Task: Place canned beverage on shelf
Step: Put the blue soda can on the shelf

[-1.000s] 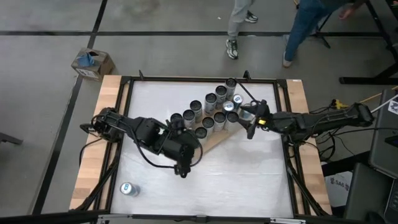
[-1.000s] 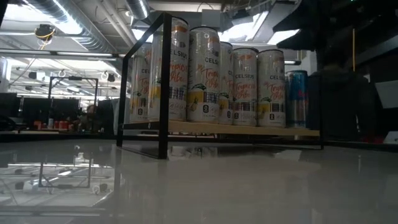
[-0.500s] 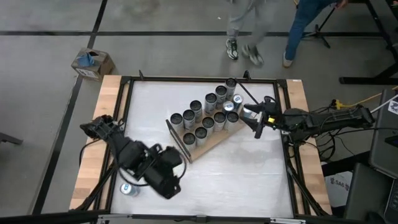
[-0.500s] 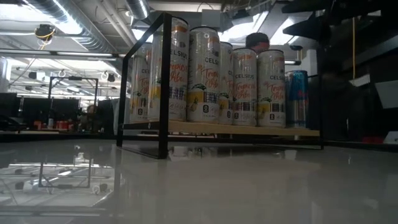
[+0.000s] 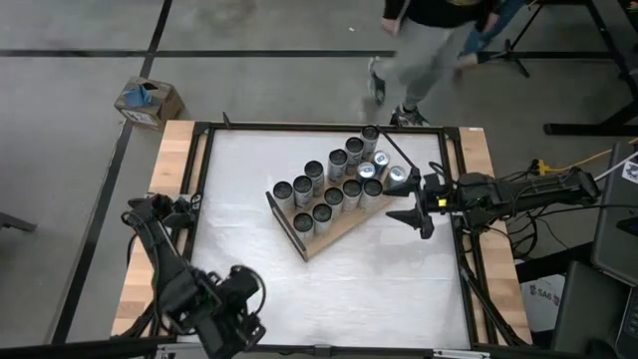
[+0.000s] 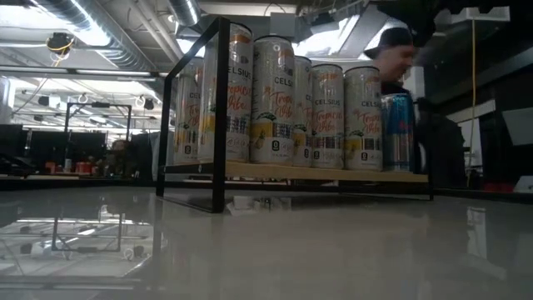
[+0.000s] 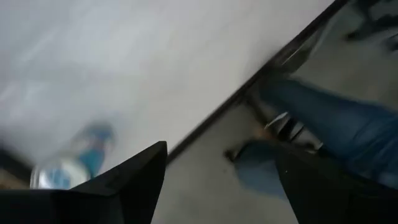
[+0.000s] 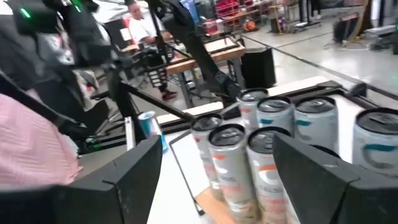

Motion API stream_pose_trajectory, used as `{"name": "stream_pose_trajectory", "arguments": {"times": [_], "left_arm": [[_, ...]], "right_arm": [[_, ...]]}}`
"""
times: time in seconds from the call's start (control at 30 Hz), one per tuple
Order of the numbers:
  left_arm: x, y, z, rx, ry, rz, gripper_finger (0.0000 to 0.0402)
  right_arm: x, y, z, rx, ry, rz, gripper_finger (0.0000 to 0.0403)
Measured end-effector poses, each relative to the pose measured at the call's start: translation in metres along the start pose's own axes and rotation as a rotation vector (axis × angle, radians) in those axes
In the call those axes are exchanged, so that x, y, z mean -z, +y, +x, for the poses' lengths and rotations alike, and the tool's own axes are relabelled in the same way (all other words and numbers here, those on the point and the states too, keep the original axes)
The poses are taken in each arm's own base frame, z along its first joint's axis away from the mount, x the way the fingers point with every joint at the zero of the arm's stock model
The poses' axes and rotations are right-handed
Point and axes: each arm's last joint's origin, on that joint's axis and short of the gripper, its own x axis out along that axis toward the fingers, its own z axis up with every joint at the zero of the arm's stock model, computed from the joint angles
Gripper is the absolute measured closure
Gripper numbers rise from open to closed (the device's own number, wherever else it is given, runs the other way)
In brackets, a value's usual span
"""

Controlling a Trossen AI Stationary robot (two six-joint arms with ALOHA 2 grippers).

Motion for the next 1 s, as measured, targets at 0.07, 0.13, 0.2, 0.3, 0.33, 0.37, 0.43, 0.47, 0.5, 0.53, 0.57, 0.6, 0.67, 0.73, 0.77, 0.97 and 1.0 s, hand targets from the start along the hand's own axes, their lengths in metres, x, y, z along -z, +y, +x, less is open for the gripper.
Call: {"name": "stream_pose_trajectory", "arguments": {"times": [0.07,0.13,0.2,0.3,0.33,0.37,0.43,0.47,0.5,0.53,0.57,0.6,0.67,0.73,0.77,0.97,1.0], "left_arm": [[0.010,0.003,0.008,-0.047,0.061,-0.033,0.0113],[0.019,0.006,0.015,-0.092,0.110,-0.064,0.0113],[0.028,0.010,0.021,-0.135,0.155,-0.086,0.0113],[0.039,0.015,0.029,-0.192,0.191,-0.115,0.0113],[0.043,0.017,0.031,-0.206,0.191,-0.121,0.0113],[0.046,0.018,0.033,-0.219,0.189,-0.127,0.0113],[0.052,0.022,0.038,-0.249,0.180,-0.141,0.0113],[0.055,0.024,0.041,-0.263,0.175,-0.147,0.0113],[0.057,0.026,0.043,-0.276,0.170,-0.153,0.0113],[0.060,0.028,0.046,-0.291,0.166,-0.157,0.0113],[0.063,0.030,0.049,-0.309,0.167,-0.164,0.0113],[0.065,0.032,0.052,-0.332,0.174,-0.170,0.0113],[0.070,0.037,0.058,-0.369,0.178,-0.180,0.0113],[0.074,0.041,0.064,-0.399,0.166,-0.190,0.0113],[0.075,0.043,0.066,-0.413,0.158,-0.196,0.0113],[0.084,0.053,0.076,-0.463,0.113,-0.242,0.0113],[0.085,0.054,0.078,-0.472,0.105,-0.252,0.0113]], "right_arm": [[0.000,0.001,0.000,-0.017,0.004,0.000,0.0109],[0.000,0.001,0.000,-0.029,0.008,0.000,0.0109],[0.000,0.001,0.000,-0.036,0.009,0.000,0.0109],[0.000,0.001,0.000,-0.036,0.010,0.000,0.0109],[0.000,0.001,0.000,-0.035,0.010,0.000,0.0109],[0.000,0.001,0.000,-0.036,0.010,0.000,0.0109],[0.000,0.001,0.000,-0.035,0.010,0.000,0.0109],[0.000,0.001,0.000,-0.035,0.010,0.000,0.0109],[0.000,0.001,0.000,-0.035,0.010,0.000,0.0109],[0.000,0.001,0.000,-0.035,0.009,0.000,0.0109],[0.000,0.001,0.000,-0.035,0.010,0.000,0.0109],[0.000,0.001,0.000,-0.035,0.010,0.000,0.0109],[0.000,0.001,0.000,-0.035,0.010,0.000,0.0109],[0.000,0.001,0.000,-0.035,0.010,0.000,0.0109],[0.000,0.001,0.000,-0.035,0.010,0.000,0.0109],[0.000,0.001,0.000,-0.034,0.011,0.000,0.0109],[0.000,0.001,0.000,-0.034,0.011,0.000,0.0109]]}}
